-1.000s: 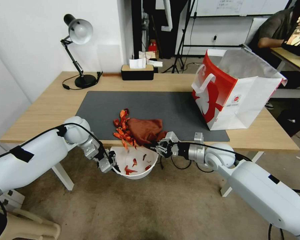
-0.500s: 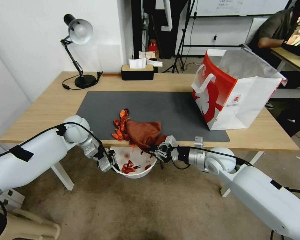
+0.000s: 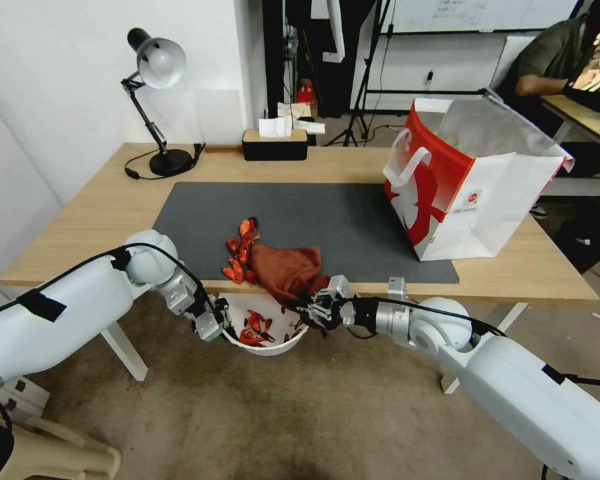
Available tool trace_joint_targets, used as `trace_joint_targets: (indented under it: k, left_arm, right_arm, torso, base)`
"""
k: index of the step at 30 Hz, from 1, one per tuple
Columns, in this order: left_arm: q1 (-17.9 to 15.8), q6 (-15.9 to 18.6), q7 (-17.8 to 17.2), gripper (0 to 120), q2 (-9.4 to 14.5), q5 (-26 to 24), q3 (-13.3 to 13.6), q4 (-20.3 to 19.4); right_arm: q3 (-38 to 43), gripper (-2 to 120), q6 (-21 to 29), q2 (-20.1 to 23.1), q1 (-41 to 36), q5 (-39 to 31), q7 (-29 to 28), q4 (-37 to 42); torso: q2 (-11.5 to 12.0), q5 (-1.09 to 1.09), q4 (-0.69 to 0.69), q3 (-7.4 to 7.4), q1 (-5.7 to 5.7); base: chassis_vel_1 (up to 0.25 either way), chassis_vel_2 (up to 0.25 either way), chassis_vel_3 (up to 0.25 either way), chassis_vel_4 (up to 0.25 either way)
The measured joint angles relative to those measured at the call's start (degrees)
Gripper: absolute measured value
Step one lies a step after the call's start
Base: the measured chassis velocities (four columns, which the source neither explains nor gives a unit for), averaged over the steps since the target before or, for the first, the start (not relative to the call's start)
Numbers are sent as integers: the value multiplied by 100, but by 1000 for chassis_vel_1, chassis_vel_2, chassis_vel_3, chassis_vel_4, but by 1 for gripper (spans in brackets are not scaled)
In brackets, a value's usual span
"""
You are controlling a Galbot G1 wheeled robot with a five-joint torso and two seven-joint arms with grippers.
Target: Sweep shrimp from table into container with towel, then put container into takeout bag.
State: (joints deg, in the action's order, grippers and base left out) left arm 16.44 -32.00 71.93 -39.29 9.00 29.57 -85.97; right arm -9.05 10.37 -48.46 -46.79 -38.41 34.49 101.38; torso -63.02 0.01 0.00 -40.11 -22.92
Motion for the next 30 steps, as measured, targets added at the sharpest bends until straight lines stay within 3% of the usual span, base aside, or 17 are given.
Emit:
trace_joint_targets:
  k: [30]
  left_arm:
    - [-14, -12, 4, 0, 82, -22, -4, 7]
  right_arm:
    - [512, 2, -42, 166, -574, 102, 28, 471]
  torso:
    - [0, 0, 0, 0, 0]
  base:
    - [0, 0, 0, 0]
